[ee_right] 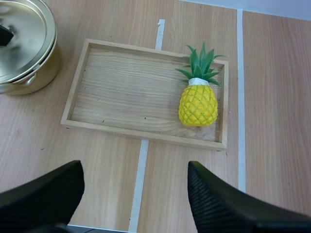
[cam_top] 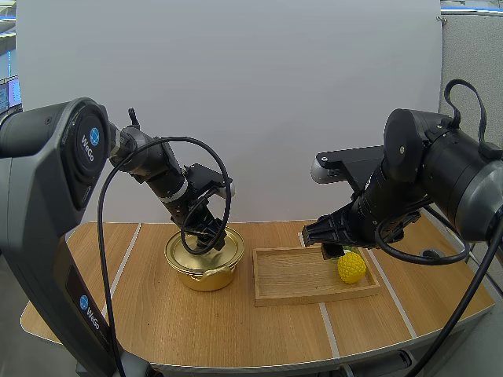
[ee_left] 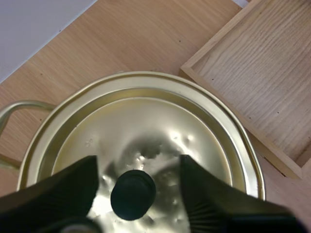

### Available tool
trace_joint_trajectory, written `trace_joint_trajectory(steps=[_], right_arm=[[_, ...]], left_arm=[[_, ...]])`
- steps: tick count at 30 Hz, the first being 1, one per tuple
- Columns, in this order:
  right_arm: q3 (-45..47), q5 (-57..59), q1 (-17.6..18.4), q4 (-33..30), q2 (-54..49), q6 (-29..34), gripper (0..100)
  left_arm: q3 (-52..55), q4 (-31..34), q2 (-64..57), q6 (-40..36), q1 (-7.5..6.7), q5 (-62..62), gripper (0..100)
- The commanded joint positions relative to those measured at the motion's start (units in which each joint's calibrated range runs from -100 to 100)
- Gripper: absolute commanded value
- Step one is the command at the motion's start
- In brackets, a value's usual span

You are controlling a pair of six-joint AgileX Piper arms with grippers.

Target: Open the pot, put the pineapple inside, and close it

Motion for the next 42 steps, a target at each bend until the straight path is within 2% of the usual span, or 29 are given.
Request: trace_joint_trajectory(steps=[1,2,3,4,14,22,33,42], right_arm=[[-0.2,-0.7,-0.2,0.2,-0.3,0.0,100],[-0.2,-0.7,-0.2,0.2,-0.3,0.0,100],[-0.2,-0.7,-0.2,0.2,-0.3,0.0,100],[-0.2,-0.7,-0.2,0.2,-0.3,0.0,100],[-0.2,-0.7,-0.2,0.2,-0.3,0.0,100],[-0.2,-0.7,-0.2,0.2,-0.3,0.0,100],[-0.2,-0.9,-0.2,0.2,-0.3,0.0,100],[-0.2,-4.1,-0.2,-0.6,-0.3,0.0,100]], left_arm=[[-0.5,0.3,-0.1,-0.6,-0.07,0.5,30],[-0.5,0.3,-0.1,-0.6,-0.07,0.5,19],[-0.5,0.3,-0.1,-0.6,-0.07,0.7,2],[-0.5,0.3,-0.1,-0.6,-0.07,0.7,0],[-1.7,1.0,-2.5,-2.2,-0.07,2.1,0],[-9.3,4.8,-14.6,-5.7,-0.07,6.6,0],[-29.1,12.3,-31.7,-10.4,-0.07,7.1,0],[-48.7,14.7,-34.1,-15.2,-0.07,7.1,0]])
